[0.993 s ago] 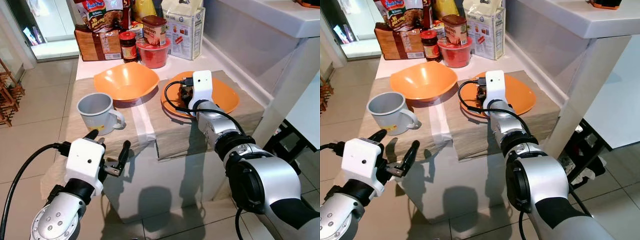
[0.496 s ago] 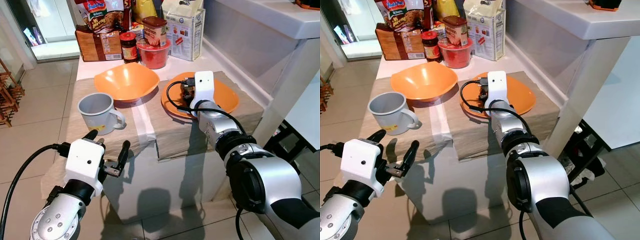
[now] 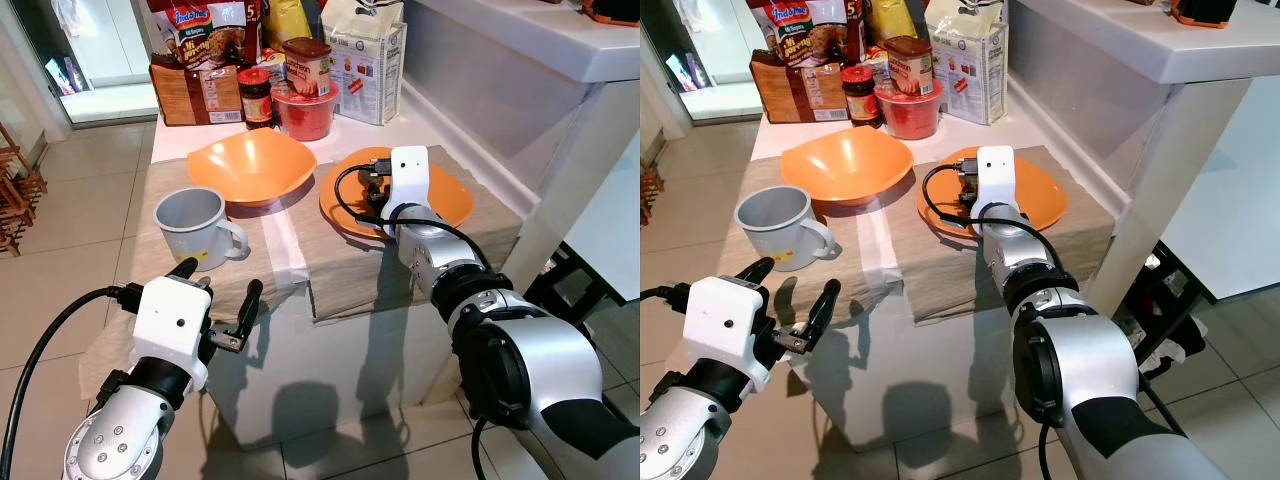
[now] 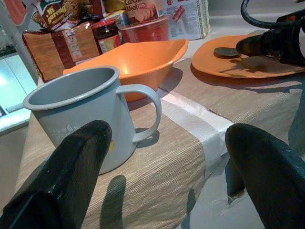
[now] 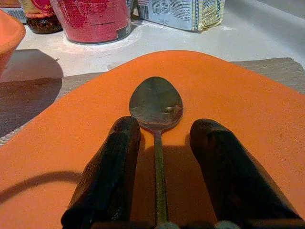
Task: Setting the table
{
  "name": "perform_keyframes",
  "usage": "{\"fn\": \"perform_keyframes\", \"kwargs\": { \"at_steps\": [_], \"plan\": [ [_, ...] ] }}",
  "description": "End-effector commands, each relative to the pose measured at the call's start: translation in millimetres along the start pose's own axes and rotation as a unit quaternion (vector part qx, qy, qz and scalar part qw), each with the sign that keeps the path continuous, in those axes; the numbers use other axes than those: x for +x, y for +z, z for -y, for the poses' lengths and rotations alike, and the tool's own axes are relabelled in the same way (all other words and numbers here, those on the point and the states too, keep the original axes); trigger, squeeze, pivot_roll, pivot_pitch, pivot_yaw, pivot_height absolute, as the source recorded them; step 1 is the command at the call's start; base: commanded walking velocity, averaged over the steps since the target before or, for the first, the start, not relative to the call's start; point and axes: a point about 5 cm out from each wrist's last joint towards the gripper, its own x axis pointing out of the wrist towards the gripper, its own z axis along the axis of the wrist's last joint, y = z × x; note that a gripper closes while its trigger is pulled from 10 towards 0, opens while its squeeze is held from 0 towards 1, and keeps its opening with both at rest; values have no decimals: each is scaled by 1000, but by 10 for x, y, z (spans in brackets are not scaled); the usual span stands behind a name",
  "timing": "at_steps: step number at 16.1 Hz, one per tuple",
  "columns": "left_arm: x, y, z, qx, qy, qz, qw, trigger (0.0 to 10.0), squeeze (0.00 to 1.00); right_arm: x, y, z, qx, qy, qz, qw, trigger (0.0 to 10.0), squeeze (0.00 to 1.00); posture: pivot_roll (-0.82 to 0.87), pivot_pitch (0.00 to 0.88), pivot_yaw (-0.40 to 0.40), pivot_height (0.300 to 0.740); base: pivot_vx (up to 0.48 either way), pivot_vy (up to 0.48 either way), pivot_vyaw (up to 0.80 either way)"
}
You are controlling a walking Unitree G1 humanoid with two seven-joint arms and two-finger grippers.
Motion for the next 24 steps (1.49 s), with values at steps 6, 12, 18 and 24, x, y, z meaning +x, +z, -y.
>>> {"fn": "perform_keyframes", "kwargs": {
  "at_steps": [6,12,18,24],
  "plan": [
    [-20,3,35,-2,-1,-2,1000,10000,0,-70,-451,22,-8,-4,-78,997,10000,0,228,94,22,740,0,0,0],
    [-64,-9,69,-7,-5,-10,1000,10000,0,-88,-526,44,-8,-7,-87,996,10000,0,223,116,25,740,0,0,0],
    [-53,-13,68,-4,-7,-10,1000,10000,0,-80,-495,36,46,-16,-86,995,10000,1000,224,111,26,740,0,0,0],
    [-41,-13,64,-3,-5,-8,1000,10000,0,-73,-462,46,36,-20,-82,996,10000,0,224,105,21,740,0,0,0]
  ]
}}
